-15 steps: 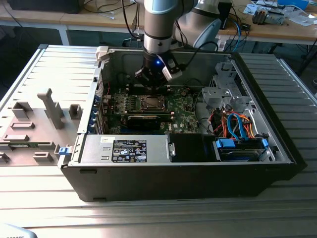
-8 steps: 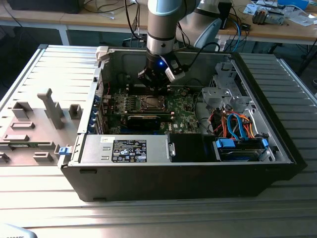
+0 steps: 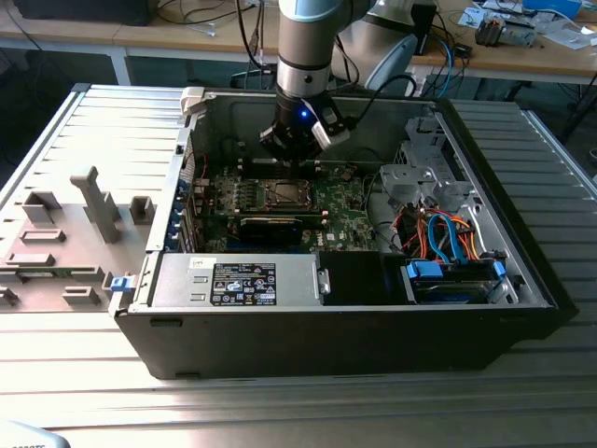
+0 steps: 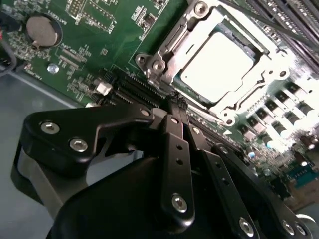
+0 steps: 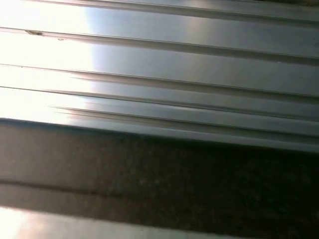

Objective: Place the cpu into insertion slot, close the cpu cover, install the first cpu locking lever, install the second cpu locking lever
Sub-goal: 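Install the first cpu locking lever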

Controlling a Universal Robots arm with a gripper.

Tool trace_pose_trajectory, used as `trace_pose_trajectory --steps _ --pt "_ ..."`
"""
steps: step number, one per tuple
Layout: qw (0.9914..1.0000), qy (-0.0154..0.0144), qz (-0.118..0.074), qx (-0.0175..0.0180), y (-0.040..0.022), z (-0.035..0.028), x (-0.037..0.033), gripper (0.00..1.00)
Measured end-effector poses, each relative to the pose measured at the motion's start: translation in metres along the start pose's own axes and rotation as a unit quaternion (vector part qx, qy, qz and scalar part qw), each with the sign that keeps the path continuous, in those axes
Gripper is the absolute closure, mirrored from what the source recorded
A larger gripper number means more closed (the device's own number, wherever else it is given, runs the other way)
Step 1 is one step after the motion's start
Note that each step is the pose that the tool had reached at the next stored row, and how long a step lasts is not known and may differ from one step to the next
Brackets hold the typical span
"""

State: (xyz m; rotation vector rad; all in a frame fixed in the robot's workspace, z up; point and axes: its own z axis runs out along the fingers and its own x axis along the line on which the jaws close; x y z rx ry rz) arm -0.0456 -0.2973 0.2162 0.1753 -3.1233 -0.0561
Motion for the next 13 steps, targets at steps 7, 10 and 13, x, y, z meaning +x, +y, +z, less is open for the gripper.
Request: trace_pose_trajectory --steps 7,10,13 --pt "1.00000 0.0000 0.000 0.0000 -0.0112 -0.0027 0.0013 0.89" --pt "1.00000 0.0000 0.000 0.0000 -0.0204 -0.0030 0.0023 0.89" --pt "1.00000 0.0000 0.000 0.0000 -0.0268 -0.0033 0.0030 0.89"
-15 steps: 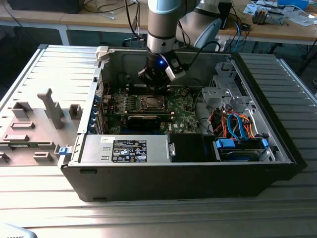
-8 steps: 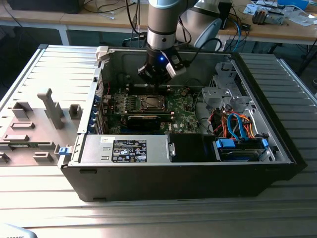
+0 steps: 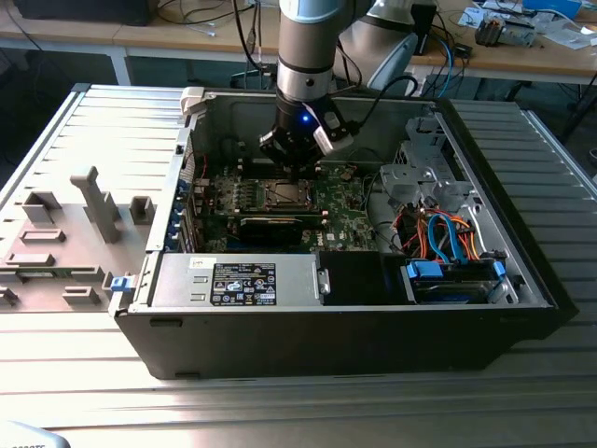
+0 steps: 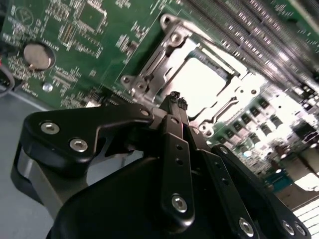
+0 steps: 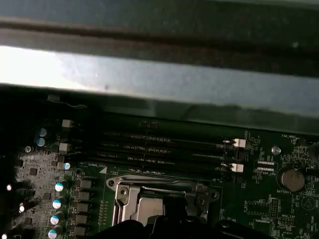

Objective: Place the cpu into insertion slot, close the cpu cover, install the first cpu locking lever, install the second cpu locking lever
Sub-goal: 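Install the first cpu locking lever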

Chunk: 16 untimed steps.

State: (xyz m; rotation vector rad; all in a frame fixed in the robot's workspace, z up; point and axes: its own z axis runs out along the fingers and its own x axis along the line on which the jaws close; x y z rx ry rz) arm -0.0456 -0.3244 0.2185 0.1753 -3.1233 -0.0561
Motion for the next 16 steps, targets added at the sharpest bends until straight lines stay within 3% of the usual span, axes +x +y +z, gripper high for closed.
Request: trace_pose_trajectory --steps 3,6,10,16 --pt "1.00000 0.0000 0.000 0.0001 -0.0071 -0.0002 0.0008 0.89" --pt "1.00000 0.0003 0.000 0.0020 -0.0088 -0.0004 0.0010 0.89" --pt "1.00000 0.0002 0.000 0.0021 -0.0099 -0.0021 0.0012 0.89" --pt "1.00000 0.0002 0.000 0.0020 -0.0099 -0.0122 0.0013 0.89"
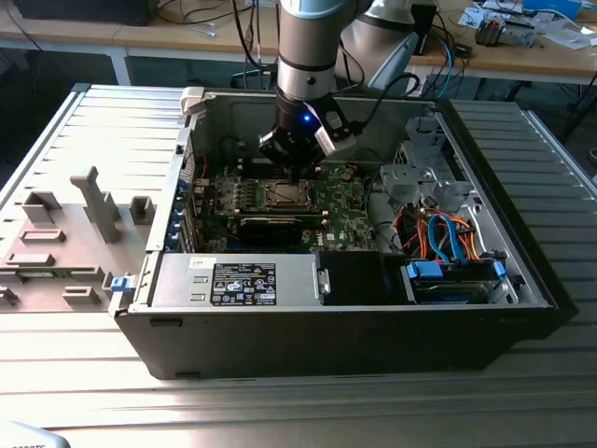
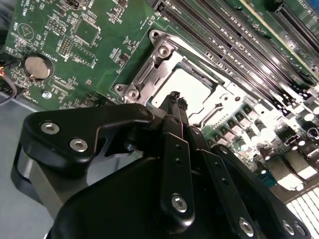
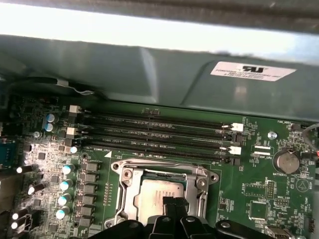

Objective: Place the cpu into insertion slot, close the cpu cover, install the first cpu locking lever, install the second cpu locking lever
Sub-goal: 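Install the first cpu locking lever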

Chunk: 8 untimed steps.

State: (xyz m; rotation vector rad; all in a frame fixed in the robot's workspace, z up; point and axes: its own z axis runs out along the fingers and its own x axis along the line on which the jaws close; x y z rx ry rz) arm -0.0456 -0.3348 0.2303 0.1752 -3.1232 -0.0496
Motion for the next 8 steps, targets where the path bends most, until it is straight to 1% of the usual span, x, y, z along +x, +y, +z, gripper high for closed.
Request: trace_pose_trajectory --steps 1,5,6,8 --pt "1.00000 0.0000 0.000 0.0000 0.0001 -0.0032 0.0000 0.89" --pt "1.00000 0.0000 0.000 0.0000 0.0003 -0.0105 0.0001 0.89" --pt "1.00000 0.0000 0.000 0.0000 0.0004 -0.0118 0.0001 0.89" --pt "1.00000 -0.0001 0.000 -0.0002 0.0004 -0.0121 0.0001 0.89"
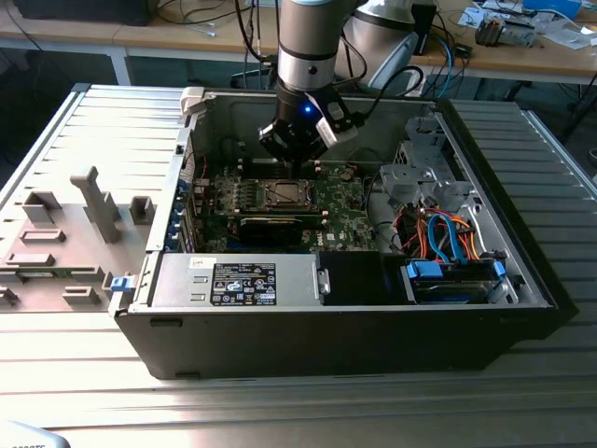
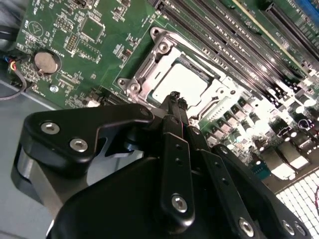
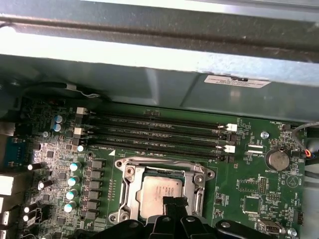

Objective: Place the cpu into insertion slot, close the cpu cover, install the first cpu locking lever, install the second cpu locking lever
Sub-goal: 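Install the first cpu locking lever, then install the second cpu locking lever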

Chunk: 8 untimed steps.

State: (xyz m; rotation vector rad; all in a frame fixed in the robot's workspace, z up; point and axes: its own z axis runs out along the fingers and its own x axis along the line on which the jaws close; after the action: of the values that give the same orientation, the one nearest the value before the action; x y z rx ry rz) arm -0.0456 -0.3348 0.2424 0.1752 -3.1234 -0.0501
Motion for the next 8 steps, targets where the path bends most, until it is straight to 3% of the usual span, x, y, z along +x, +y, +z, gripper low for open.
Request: trace_pose_trajectory --steps 8 --pt "1.00000 0.0002 0.000 0.0002 -0.0020 -0.0003 0.0002 0.89"
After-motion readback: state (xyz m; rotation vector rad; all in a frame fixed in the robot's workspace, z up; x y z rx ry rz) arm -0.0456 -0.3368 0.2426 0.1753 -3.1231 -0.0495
